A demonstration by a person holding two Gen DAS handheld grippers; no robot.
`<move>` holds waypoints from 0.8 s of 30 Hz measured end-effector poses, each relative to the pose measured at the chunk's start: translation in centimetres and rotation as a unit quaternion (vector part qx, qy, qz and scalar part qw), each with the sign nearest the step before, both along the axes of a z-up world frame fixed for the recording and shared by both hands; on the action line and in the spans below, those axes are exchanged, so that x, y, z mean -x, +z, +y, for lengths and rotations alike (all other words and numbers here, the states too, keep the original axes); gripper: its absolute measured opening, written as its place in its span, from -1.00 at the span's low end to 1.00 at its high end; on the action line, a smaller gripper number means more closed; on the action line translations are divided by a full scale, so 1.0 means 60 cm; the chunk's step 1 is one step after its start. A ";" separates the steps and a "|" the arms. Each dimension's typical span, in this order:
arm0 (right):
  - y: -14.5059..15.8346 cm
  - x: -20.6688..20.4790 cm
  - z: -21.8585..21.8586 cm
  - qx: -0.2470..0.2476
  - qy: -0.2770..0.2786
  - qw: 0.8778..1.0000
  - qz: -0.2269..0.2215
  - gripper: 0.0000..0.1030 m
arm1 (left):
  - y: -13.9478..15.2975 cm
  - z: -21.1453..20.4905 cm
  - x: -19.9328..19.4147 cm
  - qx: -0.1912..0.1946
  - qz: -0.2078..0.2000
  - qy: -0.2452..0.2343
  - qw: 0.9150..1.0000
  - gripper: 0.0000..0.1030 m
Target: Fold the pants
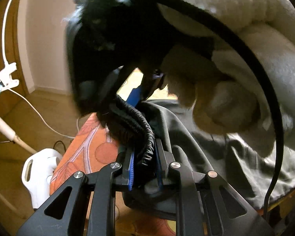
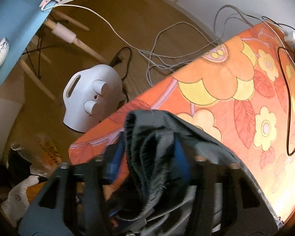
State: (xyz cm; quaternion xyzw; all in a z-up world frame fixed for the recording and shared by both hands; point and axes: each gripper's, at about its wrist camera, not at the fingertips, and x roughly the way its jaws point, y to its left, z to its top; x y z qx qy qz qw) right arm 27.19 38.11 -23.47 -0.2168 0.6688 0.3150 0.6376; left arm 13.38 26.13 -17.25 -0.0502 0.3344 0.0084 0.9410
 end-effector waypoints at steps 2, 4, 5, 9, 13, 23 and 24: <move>0.005 -0.014 -0.018 -0.019 -0.027 0.999 0.021 -0.65 | 0.006 -0.003 0.004 0.002 -0.001 0.000 1.000 -0.70; 0.017 -0.023 -0.035 -0.039 -0.041 0.998 0.030 -0.69 | 0.019 -0.006 0.008 0.007 -0.005 -0.001 1.000 -0.70; 0.028 -0.023 -0.043 -0.052 -0.044 0.997 0.029 -0.71 | 0.026 -0.009 0.013 0.009 -0.006 -0.002 1.000 -0.71; 0.084 -0.020 -0.070 -0.100 -0.055 0.993 0.018 -0.72 | 0.085 -0.029 0.025 -0.003 -0.020 -0.015 1.000 -0.71; 0.166 -0.022 -0.109 -0.155 -0.072 0.985 0.008 -0.72 | 0.158 -0.048 0.039 -0.021 -0.040 -0.030 0.999 -0.71; 0.359 -0.011 -0.280 -0.251 -0.123 0.960 -0.031 -0.72 | 0.336 -0.201 0.075 -0.063 -0.081 -0.102 0.990 -0.71; 0.372 -0.007 -0.307 -0.254 -0.127 0.958 -0.036 -0.72 | 0.344 -0.214 0.078 -0.058 -0.081 -0.109 0.989 -0.71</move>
